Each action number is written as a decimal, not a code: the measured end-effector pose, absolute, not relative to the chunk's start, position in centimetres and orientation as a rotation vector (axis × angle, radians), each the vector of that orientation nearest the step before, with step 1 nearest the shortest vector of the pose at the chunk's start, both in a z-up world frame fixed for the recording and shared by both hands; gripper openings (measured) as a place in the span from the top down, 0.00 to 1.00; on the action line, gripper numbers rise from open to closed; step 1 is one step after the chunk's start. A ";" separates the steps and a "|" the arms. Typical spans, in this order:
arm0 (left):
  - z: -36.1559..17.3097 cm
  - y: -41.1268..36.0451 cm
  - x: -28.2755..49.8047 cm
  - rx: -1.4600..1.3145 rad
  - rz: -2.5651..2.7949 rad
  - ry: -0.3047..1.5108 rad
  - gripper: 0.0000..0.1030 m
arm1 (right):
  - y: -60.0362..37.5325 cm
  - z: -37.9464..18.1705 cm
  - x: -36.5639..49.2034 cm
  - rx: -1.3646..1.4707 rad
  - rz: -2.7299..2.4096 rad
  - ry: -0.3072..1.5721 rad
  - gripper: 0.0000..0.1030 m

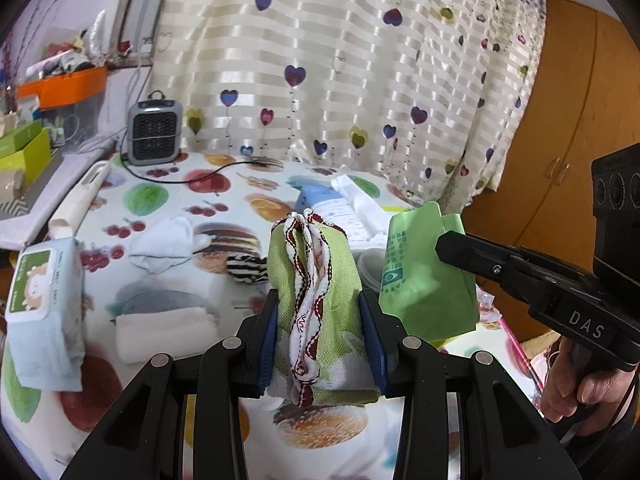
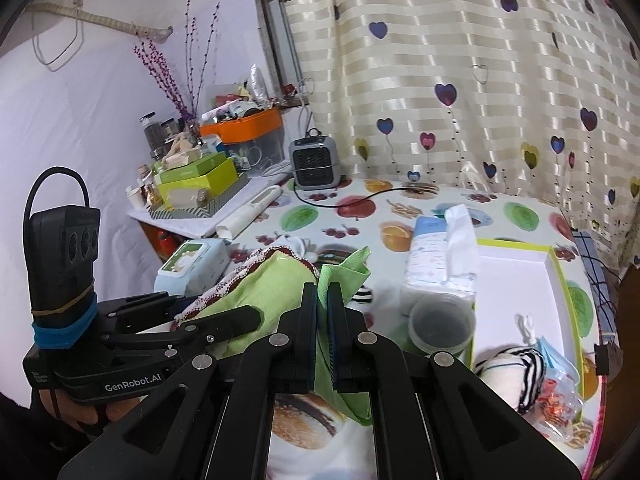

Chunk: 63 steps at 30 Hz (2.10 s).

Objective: Organize soft objects
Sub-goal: 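Lift and carry both green cloths in both tools toward the yellow-rimmed box, then lower both tools into the box and open them, releasing the green cloths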

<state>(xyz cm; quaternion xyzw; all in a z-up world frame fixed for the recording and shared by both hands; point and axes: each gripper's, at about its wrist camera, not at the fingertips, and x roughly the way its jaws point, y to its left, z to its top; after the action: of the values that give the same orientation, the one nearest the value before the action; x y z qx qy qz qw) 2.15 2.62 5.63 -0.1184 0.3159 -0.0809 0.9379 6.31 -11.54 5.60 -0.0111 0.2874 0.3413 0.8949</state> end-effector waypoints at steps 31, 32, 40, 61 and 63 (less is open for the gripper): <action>6.3 -6.0 9.1 -0.137 -0.285 0.681 0.65 | -23.9 4.6 12.8 0.158 0.490 0.572 0.95; 6.2 -6.2 9.3 -0.134 -0.286 0.683 0.65 | -24.3 4.3 13.3 0.164 0.478 0.574 0.95; 5.5 -7.7 11.6 -0.113 -0.299 0.711 0.65 | -26.2 2.1 16.3 0.203 0.429 0.621 0.95; 3.9 -13.9 16.5 -0.042 -0.379 0.770 0.64 | -30.4 -1.8 19.3 0.250 0.331 0.688 0.62; 3.7 -14.4 16.8 -0.036 -0.385 0.774 0.64 | -30.9 -1.6 19.0 0.265 0.329 0.676 0.62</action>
<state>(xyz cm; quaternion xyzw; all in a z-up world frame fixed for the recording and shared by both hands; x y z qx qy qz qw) 16.81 -14.42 3.72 -0.0176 0.3752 -0.1867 0.9078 19.02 -30.91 -1.57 0.1289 0.3291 0.1600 0.9217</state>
